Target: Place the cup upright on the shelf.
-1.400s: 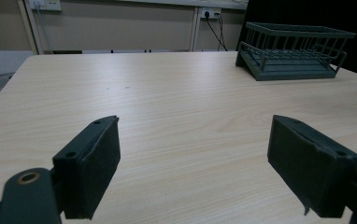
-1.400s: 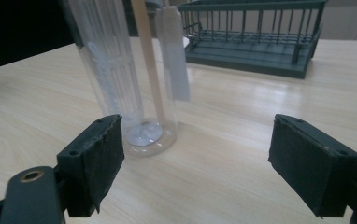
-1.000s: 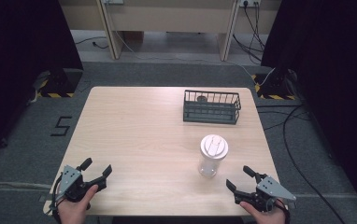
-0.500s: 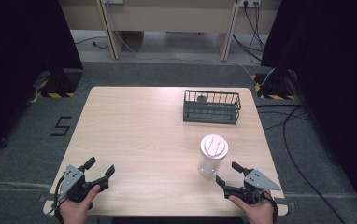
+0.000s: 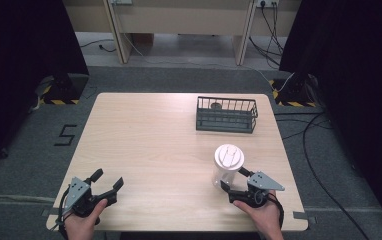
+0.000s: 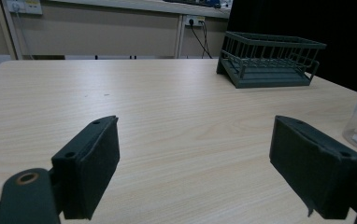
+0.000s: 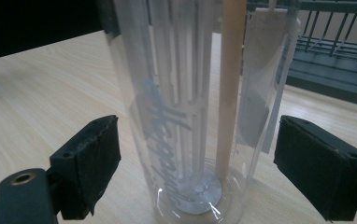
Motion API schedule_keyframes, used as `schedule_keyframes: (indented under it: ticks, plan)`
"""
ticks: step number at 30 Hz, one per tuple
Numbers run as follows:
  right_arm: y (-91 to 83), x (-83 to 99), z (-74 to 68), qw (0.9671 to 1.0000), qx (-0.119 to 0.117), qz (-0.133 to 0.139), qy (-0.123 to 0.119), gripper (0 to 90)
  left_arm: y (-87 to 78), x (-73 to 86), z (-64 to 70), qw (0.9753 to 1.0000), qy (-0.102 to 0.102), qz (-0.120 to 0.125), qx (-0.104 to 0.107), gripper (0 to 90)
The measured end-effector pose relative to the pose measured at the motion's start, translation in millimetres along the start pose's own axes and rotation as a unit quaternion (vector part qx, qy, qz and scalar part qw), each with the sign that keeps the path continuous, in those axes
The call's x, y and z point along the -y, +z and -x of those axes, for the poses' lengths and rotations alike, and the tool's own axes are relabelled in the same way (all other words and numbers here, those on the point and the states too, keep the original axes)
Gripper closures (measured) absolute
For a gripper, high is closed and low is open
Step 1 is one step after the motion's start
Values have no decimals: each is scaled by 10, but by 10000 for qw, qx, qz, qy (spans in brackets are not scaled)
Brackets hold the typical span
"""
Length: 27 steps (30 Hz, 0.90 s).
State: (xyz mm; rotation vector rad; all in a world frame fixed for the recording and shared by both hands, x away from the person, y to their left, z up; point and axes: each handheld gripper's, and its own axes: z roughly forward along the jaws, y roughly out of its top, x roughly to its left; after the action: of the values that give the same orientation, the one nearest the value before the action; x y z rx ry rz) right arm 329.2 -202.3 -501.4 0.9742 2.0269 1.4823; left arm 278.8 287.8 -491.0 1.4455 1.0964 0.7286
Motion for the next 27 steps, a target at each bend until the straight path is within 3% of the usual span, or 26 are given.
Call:
schedule_keyframes:
  ticks: [16, 27]
  plan:
    - [258, -49, 38, 9998, -104, -112, -128, 137, -2, 7, -26, 10000, 23, -45, -33, 157]
    - [310, -18, 55, 9998, -125, 50, -123, 179, 1, 27, -33, 9999, 93, -107, -7, 176]
